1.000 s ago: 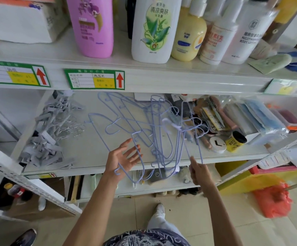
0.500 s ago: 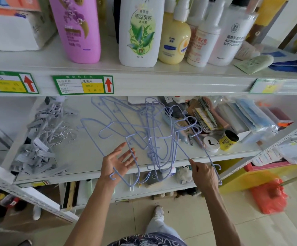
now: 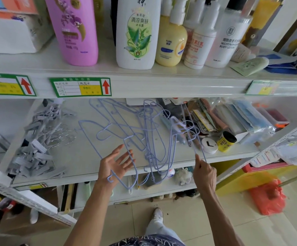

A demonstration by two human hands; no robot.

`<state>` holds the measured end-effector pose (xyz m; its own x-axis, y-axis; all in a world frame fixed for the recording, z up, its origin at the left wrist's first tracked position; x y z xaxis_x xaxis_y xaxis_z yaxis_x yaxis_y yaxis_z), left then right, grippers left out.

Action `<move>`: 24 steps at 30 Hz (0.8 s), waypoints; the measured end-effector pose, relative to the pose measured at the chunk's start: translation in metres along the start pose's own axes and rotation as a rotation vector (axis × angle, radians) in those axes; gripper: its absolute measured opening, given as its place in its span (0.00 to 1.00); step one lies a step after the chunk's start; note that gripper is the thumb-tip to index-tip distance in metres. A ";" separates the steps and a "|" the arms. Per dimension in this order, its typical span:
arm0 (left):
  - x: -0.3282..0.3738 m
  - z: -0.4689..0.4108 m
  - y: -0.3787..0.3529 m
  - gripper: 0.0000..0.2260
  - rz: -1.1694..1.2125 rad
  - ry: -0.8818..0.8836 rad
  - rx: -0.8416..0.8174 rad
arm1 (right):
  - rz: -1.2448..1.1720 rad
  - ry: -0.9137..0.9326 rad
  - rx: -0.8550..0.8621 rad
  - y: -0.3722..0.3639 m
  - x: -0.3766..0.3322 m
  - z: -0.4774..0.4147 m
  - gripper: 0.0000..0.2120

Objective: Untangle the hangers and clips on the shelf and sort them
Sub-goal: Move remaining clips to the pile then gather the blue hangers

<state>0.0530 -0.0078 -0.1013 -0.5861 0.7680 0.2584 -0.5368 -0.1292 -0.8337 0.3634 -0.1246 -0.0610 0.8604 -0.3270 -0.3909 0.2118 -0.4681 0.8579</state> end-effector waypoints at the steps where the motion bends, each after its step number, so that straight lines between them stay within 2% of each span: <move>1: 0.000 0.000 0.000 0.22 0.000 -0.001 -0.002 | -0.032 -0.018 0.046 0.006 -0.002 -0.003 0.28; 8: 0.009 -0.001 0.010 0.20 -0.025 0.036 0.025 | -0.183 -0.165 0.283 0.031 0.000 -0.017 0.30; 13: 0.026 0.009 0.026 0.14 -0.138 0.026 0.189 | -0.218 -0.115 0.293 0.043 -0.014 -0.022 0.32; 17: 0.046 0.015 0.037 0.04 -0.257 -0.034 0.420 | -0.419 -0.070 0.153 0.038 -0.047 -0.013 0.31; 22: 0.061 0.015 0.046 0.09 -0.439 -0.205 0.681 | -1.058 -0.218 -0.154 0.015 -0.096 0.012 0.26; 24: 0.063 0.017 0.048 0.10 -0.544 -0.256 0.747 | -1.210 -0.256 -0.294 0.007 -0.122 0.020 0.24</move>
<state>-0.0203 0.0238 -0.1160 -0.2096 0.6918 0.6910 -0.9711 -0.2300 -0.0643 0.2512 -0.1043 -0.0137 -0.0602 0.0162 -0.9981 0.9191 -0.3891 -0.0617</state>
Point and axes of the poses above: each hand's wrist, its own z-axis away from the middle knuckle, its own y-axis out of the back of the hand, x = y × z, the point moved 3 cm from there along -z, towards the middle knuckle, and after that the axes turned 12 degrees about y, right-handed, at the moved point
